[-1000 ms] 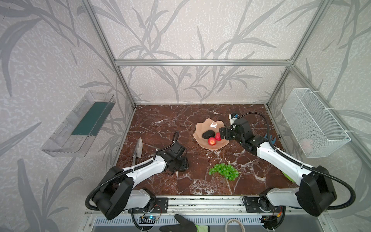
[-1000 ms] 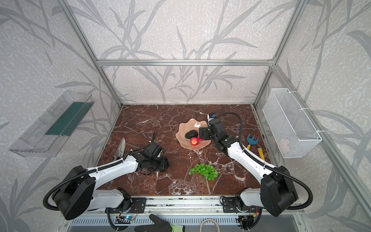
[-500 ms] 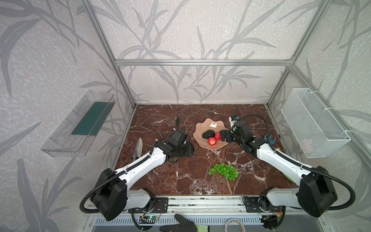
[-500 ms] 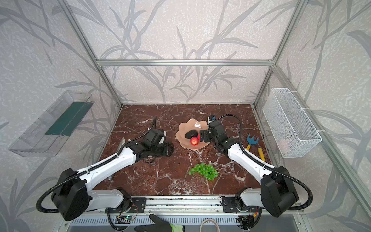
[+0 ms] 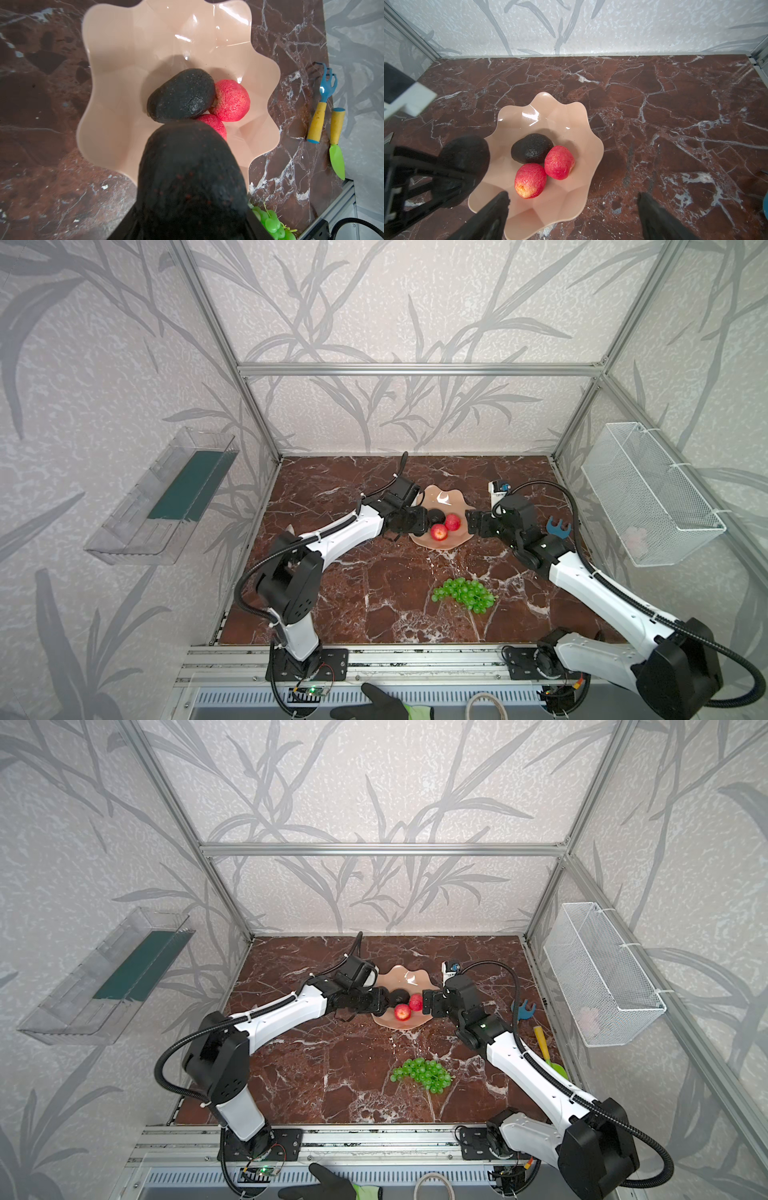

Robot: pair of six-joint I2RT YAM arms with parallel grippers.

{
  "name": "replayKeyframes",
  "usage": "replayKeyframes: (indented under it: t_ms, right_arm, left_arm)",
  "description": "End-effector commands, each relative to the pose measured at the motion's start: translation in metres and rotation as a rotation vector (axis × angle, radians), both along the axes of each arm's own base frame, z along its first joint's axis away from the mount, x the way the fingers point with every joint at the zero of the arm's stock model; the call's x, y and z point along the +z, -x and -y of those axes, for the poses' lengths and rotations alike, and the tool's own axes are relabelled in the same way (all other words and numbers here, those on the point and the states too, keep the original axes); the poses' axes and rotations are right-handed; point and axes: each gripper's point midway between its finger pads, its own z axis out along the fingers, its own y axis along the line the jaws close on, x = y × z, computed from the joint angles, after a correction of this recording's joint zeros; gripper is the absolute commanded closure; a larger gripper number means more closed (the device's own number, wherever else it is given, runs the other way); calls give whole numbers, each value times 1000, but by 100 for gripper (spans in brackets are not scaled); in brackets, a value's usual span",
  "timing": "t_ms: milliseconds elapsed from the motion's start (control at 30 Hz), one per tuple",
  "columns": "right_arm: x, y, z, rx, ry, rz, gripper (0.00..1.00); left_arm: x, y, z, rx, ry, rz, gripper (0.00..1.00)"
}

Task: Place and organize the fake fruits in the fruit bowl
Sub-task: 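Carry the avocado with the left gripper and release it into the bowl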

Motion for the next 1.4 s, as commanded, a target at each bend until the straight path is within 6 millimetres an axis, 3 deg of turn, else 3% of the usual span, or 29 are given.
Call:
replayKeyframes:
  t_ms: [0, 233, 467, 633, 933, 1033, 1167, 1367]
  right_arm:
    - [-4, 5, 8, -11, 24, -8, 4]
    - [-5, 4, 8, -4, 31, -11, 4]
    - [-6, 3, 8, -2, 30, -10, 4]
    - [-7, 4, 9, -4, 31, -11, 4]
    - [-8, 5, 9, -1, 29, -19, 5]
    - [-12, 8, 6, 23, 37, -42, 5]
    - [-31, 25, -4, 112, 40, -136, 5]
    - [-68, 74, -23, 244, 70, -245, 5]
  left_arm:
    - [1, -7, 17, -37, 2, 10, 49]
    - [-15, -20, 24, -7, -21, -3, 48]
    - [-26, -23, 23, 17, -36, -26, 39]
    - [-24, -24, 21, 30, -37, -21, 31]
    - [-10, -25, 17, 45, -29, 12, 30]
    - [6, -27, 13, 56, -19, 53, 30]
    - [47, -31, -2, 91, 3, 169, 29]
    - [115, -30, -64, 246, 11, 444, 21]
